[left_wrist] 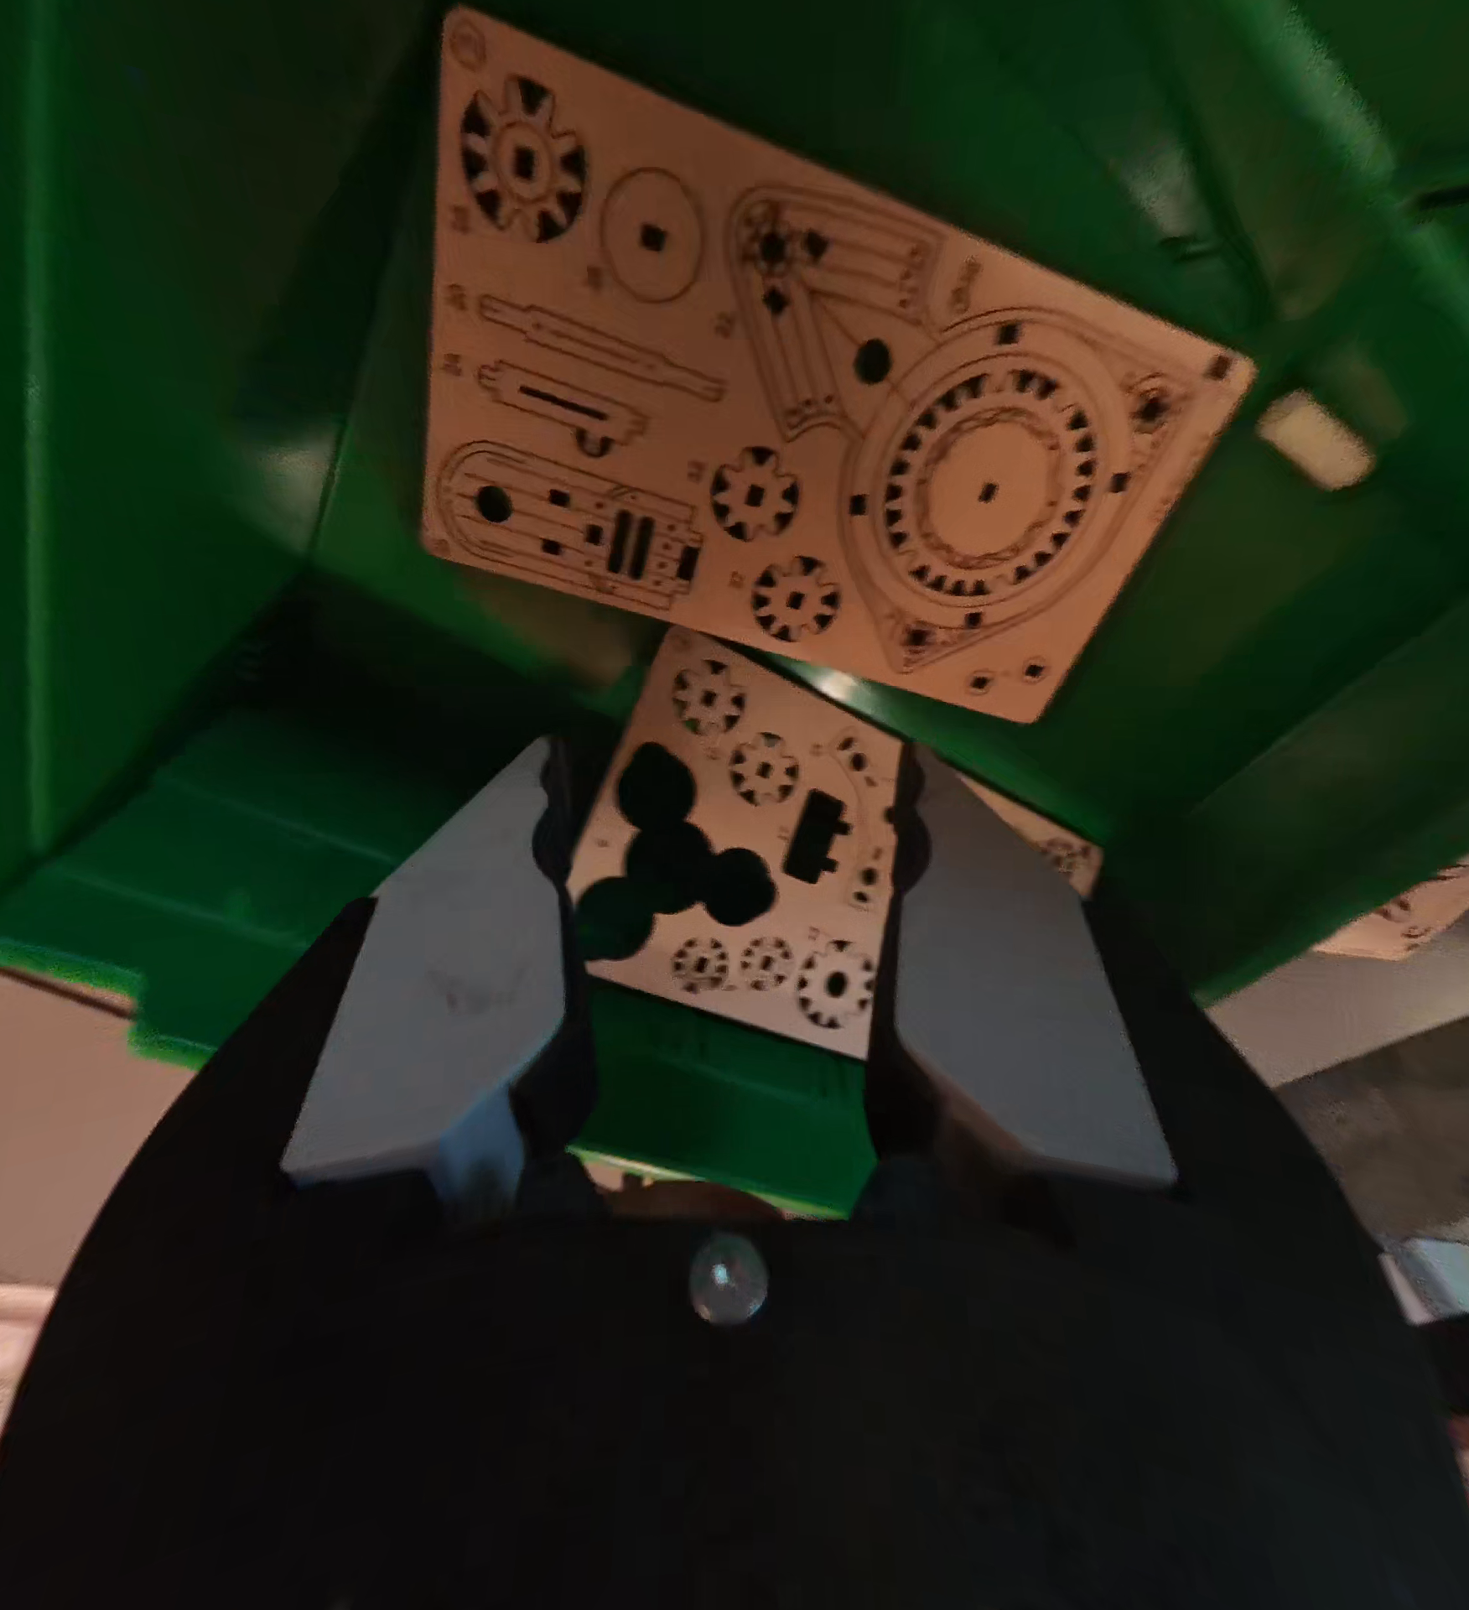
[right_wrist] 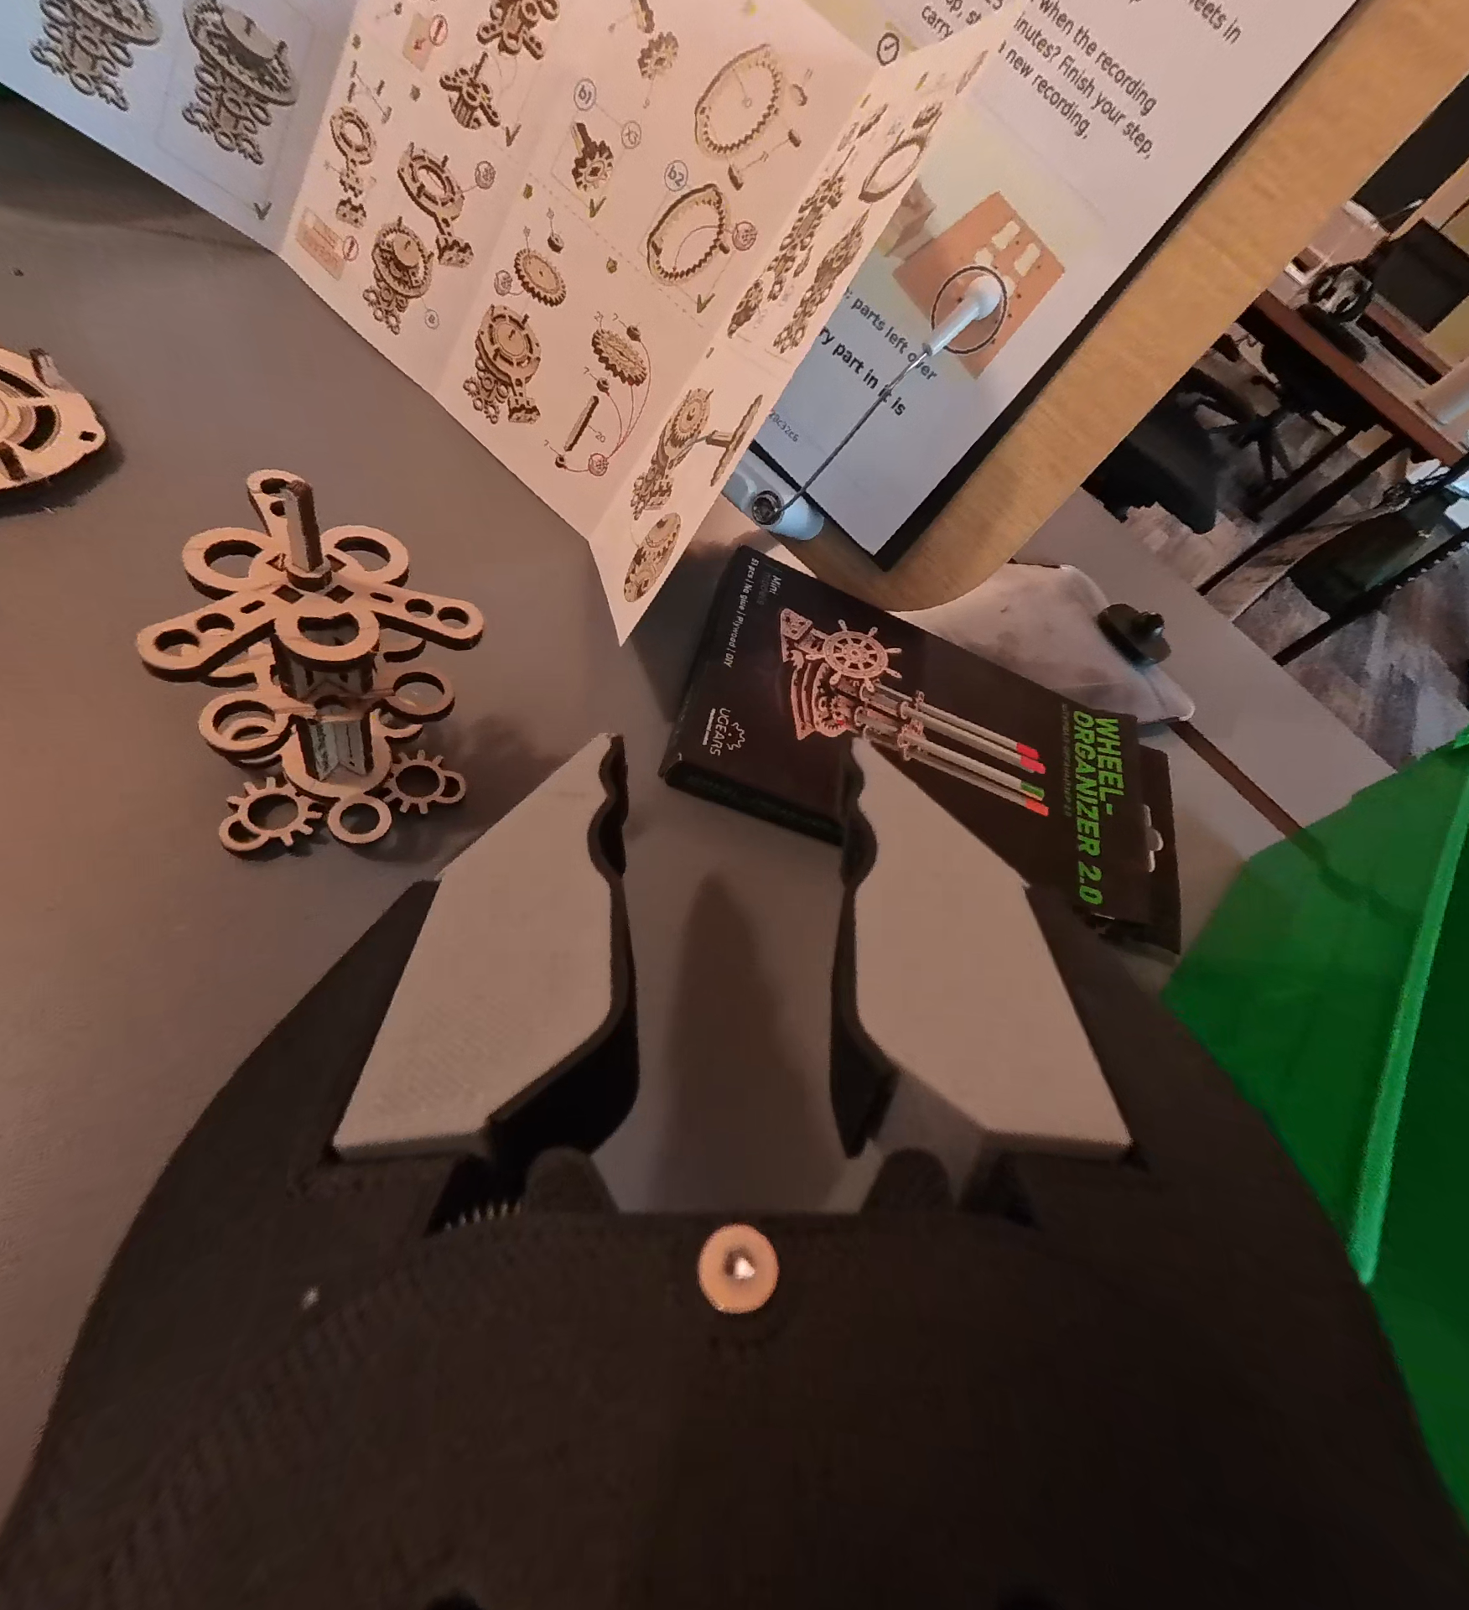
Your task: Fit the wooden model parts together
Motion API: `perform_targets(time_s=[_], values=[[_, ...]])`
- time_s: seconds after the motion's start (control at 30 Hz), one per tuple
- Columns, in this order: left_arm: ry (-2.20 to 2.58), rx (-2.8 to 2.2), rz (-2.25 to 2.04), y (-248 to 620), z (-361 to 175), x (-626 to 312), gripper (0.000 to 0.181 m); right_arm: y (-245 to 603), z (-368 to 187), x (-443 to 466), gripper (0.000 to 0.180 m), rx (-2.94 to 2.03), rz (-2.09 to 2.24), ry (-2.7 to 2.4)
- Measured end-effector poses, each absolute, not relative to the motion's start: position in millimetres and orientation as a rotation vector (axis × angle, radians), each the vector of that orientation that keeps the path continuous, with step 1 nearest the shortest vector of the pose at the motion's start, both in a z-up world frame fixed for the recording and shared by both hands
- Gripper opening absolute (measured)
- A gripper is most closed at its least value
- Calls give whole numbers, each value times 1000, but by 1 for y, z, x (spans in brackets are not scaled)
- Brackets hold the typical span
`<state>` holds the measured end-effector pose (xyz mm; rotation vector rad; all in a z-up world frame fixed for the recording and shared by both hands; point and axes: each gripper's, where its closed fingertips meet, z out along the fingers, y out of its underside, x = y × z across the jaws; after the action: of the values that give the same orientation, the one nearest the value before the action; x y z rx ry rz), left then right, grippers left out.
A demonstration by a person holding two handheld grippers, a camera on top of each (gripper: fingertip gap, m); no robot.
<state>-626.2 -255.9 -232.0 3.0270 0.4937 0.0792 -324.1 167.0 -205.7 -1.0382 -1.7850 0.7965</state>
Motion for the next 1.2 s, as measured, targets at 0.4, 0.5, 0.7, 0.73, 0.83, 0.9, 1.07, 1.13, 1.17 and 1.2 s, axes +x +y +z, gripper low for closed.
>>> perform_targets(time_s=[0.4,0.5,0.7,0.73,0.83,0.9,1.07,1.13,1.17,1.2], values=[[444,2681,465,-283,-262,-614,59,149,-213,-323,45,-1002,832,-1856],[444,2647,525,-282,-255,-605,38,151,-209,-322,44,-1000,838,-1842],[296,2966,544,-250,-179,-568,9,151,-193,-318,42,-976,872,-1802],[258,3018,546,-248,-161,-556,5,148,-190,-316,40,-961,881,-1799],[136,3175,335,-252,-117,-532,1,139,-175,-310,40,-898,925,-1774],[67,3271,202,-258,-92,-509,0,129,-165,-303,42,-851,978,-1766],[-157,3658,-125,-240,-31,-431,0,74,-143,-274,42,-704,1256,-1847],[-161,3809,-126,-219,-14,-392,1,38,-131,-258,40,-638,1387,-1899],[-70,3867,-82,-207,-9,-374,0,19,-123,-251,41,-603,1433,-1919],[42,3913,17,-193,-9,-356,0,1,-117,-246,44,-568,1464,-1940]])
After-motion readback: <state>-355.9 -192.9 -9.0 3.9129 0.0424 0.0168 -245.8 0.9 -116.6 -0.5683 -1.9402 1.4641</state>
